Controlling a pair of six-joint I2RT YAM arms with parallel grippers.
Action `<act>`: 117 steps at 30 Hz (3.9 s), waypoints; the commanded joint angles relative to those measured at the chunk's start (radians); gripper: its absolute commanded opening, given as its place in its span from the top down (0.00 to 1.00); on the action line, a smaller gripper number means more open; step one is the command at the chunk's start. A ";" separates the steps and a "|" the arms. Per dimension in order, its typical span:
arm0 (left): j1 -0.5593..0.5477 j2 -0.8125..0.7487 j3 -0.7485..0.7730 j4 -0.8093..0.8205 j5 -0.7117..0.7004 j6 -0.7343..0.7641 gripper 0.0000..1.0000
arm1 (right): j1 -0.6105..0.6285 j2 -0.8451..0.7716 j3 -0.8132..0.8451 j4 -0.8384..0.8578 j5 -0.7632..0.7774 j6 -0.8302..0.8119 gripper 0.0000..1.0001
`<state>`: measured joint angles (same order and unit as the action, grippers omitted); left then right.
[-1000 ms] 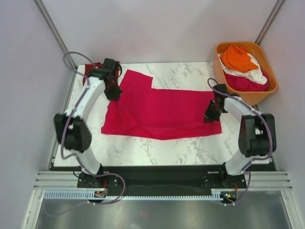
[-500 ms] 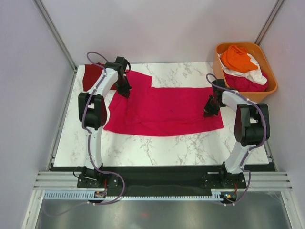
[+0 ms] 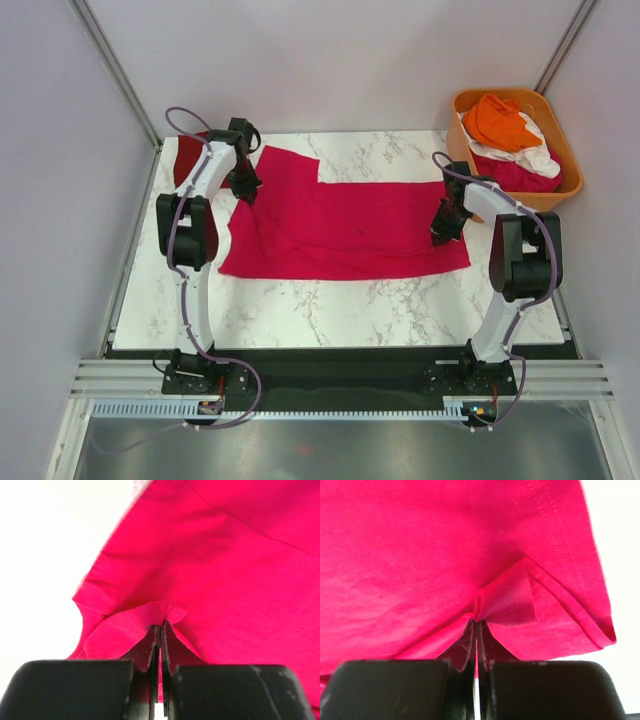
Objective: Fold and stack the t-shirts
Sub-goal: Fold the tshirt
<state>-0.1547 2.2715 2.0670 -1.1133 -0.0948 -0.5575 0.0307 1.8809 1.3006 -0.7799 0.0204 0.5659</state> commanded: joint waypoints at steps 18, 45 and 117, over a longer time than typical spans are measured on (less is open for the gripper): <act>0.021 -0.024 0.150 0.009 -0.014 0.061 0.00 | -0.085 0.095 0.279 0.080 0.206 0.034 0.02; 0.152 -0.776 -1.194 0.622 0.069 -0.199 0.18 | 0.759 0.374 0.621 0.298 -0.235 -0.172 0.24; 0.153 -0.671 -1.303 0.707 -0.019 -0.220 0.98 | 0.736 0.568 1.079 0.327 0.466 -0.475 0.02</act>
<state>-0.0013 1.5612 0.8150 -0.3584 -0.0792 -0.7727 0.7670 2.5050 2.3775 -0.5102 0.4385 0.1043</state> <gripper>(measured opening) 0.045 0.967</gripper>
